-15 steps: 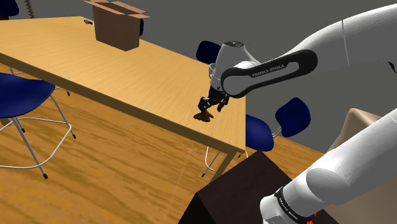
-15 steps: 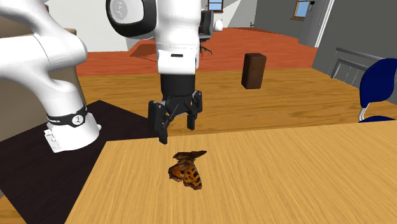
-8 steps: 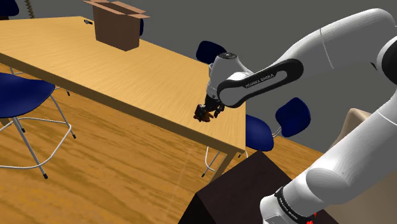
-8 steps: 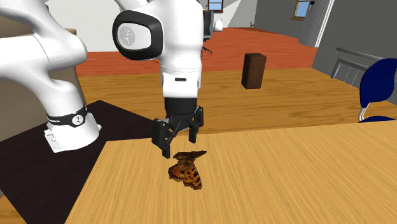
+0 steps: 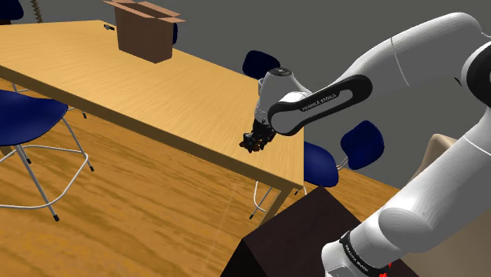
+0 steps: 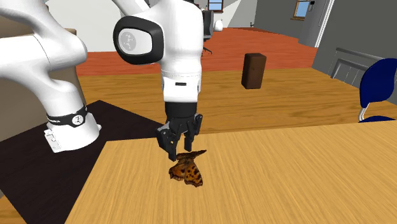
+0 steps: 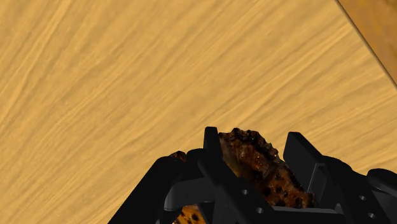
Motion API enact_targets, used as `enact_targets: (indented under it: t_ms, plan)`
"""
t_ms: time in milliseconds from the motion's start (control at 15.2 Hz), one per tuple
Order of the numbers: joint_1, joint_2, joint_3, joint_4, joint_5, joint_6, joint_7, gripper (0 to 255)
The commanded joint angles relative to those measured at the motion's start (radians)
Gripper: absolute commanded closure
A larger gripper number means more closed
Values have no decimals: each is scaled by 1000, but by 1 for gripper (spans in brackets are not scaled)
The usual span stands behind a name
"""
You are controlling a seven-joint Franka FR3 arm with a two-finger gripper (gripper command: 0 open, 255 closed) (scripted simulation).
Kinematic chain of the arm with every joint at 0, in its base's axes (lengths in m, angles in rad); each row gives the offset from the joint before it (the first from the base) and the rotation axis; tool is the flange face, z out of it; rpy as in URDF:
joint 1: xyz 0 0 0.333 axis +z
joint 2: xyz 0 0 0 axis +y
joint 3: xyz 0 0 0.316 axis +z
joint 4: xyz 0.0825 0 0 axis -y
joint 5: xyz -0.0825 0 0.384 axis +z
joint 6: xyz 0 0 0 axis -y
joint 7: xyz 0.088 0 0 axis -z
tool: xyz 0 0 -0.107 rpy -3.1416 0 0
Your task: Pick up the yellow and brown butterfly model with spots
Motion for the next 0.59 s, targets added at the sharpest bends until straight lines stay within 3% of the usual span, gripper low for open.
enact_targets:
  t_ms: [0, 528]
  plan:
    - [0, 1, 0, 0, 0, 1, 0, 255]
    - [1, -56, 3, 14, 41, -64, -37, 255]
